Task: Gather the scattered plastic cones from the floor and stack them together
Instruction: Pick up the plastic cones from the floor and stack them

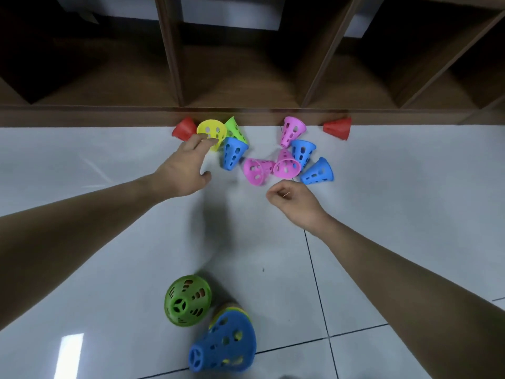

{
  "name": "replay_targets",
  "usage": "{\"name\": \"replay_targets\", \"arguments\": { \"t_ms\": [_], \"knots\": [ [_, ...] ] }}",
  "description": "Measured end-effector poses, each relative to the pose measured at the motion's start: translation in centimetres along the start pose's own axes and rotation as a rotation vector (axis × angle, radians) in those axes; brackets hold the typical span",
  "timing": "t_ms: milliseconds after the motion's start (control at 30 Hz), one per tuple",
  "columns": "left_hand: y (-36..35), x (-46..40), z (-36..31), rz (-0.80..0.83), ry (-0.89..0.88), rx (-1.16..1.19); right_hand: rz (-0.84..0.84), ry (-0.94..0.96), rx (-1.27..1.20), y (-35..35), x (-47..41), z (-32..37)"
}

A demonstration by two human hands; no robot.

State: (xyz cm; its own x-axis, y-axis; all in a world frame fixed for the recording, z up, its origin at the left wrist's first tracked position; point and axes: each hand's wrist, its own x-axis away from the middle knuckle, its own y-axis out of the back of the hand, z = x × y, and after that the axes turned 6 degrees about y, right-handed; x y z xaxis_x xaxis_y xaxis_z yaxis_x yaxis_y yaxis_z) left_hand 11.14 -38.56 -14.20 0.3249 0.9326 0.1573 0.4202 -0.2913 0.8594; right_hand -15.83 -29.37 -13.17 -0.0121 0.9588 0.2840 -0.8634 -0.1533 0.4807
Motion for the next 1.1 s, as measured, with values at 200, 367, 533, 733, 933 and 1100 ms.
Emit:
{"name": "replay_targets", "arguments": {
  "t_ms": [200, 367, 533, 733, 933, 1100],
  "knots": [
    [0.5, -4.8, 0.1, -0.024, 0.021, -0.243, -0.051, -0.011, 0.153, 0.8, -3.5, -2.1],
    [0.0, -5.2, 2.1, -0.007, 0.039, -0.370, 0.029, 0.004, 0.224, -0.1, -5.5, -1.4],
    [-0.4, -3.4, 4.2, -0.128, 0.053, -0.127, 0.088, 0.004, 0.210, -1.9, -7.1, -0.7],
    [-0.9, 1.0, 5.5, 0.108, 0.107, 0.242, 0.064, -0.106, 0.113, -2.8, -8.4, 0.4],
    [-0.8, 2.4, 6.4, 0.181, 0.021, -0.023, 0.018, -0.182, 0.236, -4.7, -8.4, 1.0],
    [-0.5, 3.4, 5.8, 0.171, -0.012, -0.390, 0.119, -0.408, 0.156, -6.8, -7.6, 2.0]
  ]
}}
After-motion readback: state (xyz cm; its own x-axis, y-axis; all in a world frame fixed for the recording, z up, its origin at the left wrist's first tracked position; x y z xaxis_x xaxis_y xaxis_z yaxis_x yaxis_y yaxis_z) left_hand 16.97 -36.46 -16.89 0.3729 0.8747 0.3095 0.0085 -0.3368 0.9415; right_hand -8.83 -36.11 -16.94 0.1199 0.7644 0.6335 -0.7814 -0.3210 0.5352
